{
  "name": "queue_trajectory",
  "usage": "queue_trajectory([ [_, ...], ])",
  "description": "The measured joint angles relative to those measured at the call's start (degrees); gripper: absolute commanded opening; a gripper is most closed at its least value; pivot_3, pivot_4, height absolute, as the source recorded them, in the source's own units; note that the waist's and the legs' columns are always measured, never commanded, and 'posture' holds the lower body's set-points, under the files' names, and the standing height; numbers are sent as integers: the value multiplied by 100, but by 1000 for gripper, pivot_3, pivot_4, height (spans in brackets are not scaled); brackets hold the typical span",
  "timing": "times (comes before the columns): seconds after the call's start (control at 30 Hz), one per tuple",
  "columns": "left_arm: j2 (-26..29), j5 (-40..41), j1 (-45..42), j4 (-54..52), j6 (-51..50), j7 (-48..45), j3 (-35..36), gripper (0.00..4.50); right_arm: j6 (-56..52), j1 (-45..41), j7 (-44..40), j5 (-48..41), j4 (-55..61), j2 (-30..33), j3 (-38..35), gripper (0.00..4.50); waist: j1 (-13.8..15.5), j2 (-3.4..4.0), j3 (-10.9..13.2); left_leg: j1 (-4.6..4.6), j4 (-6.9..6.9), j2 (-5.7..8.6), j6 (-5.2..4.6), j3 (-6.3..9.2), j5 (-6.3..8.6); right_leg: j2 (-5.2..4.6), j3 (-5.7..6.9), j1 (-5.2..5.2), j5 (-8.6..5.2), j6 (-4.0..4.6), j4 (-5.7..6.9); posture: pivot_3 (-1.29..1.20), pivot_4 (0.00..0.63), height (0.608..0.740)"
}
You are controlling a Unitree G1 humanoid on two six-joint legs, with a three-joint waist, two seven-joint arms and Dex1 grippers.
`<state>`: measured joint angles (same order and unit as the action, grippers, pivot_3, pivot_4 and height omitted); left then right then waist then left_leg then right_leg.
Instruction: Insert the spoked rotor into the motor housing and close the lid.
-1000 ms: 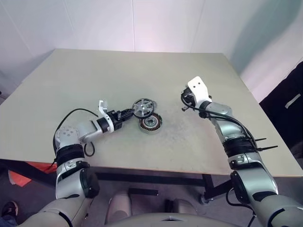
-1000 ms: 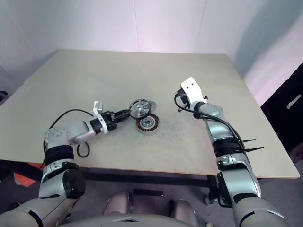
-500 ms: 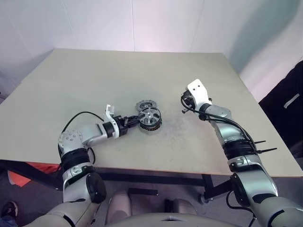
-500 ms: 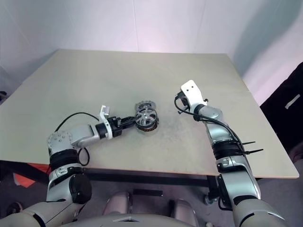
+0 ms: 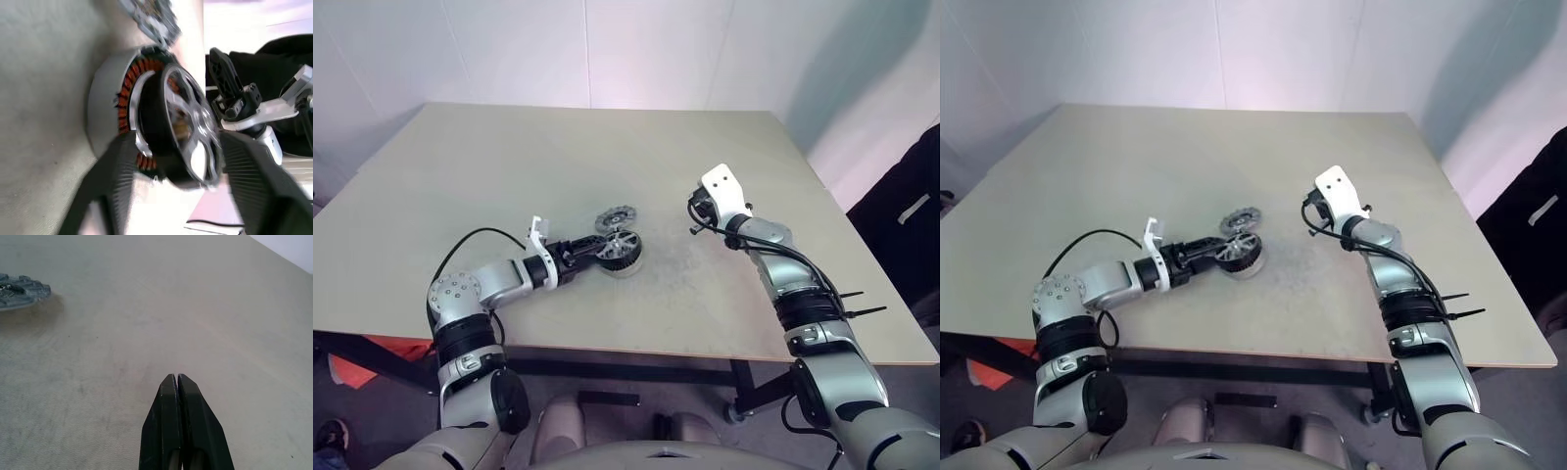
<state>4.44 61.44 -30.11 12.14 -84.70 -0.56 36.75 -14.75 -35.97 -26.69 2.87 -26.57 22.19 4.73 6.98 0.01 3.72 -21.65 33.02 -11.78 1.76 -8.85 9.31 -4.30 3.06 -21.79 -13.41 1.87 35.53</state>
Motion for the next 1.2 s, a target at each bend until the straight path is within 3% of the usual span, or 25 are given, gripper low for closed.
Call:
queue_trajectory([
  [0.37,141,258,55,-55,677,-296,150,3673,41,-29,-145,-48,145,25,-1,0,1,0,0,-21,-1,0,2,4,-1,0,0,-15,0,-1,-8,0,0,740],
  [0.53,124,454,107,-169,968,-429,133,3673,188,166,-1062,-509,1388,127,36,0,4,0,0,-24,-4,-2,-3,4,2,3,0,-19,0,-1,-10,0,0,740],
  [0.67,137,690,184,-225,1228,-554,158,3673,64,593,-2177,-960,2579,361,535,0,9,0,0,-17,-4,-6,-10,5,7,2,0,-6,0,-1,-19,0,0,740],
  [0.97,282,754,292,-224,1675,-658,55,3673,-99,560,-2503,-780,2287,126,1288,0,3,0,1,12,-4,-7,-5,9,3,-1,-2,29,1,-6,-19,0,0,740],
  [1.07,264,755,469,-230,1735,-662,-53,3709,-152,435,-2596,-784,2063,75,1285,638,3,0,0,10,-5,-7,-7,9,5,0,-2,28,1,-5,-20,0,0,740],
  [1.17,247,766,625,-247,1790,-660,-114,3709,-159,357,-2568,-783,1914,26,1255,1593,1,-1,1,9,-8,-6,-6,9,4,1,-1,27,1,-5,-22,0,0,740],
  [1.2,246,787,649,-266,1816,-660,-126,3709,-166,334,-2564,-784,1867,-4,1239,1593,1,-1,1,9,-8,-7,-6,9,4,2,-1,27,1,-5,-22,0,0,740],
])
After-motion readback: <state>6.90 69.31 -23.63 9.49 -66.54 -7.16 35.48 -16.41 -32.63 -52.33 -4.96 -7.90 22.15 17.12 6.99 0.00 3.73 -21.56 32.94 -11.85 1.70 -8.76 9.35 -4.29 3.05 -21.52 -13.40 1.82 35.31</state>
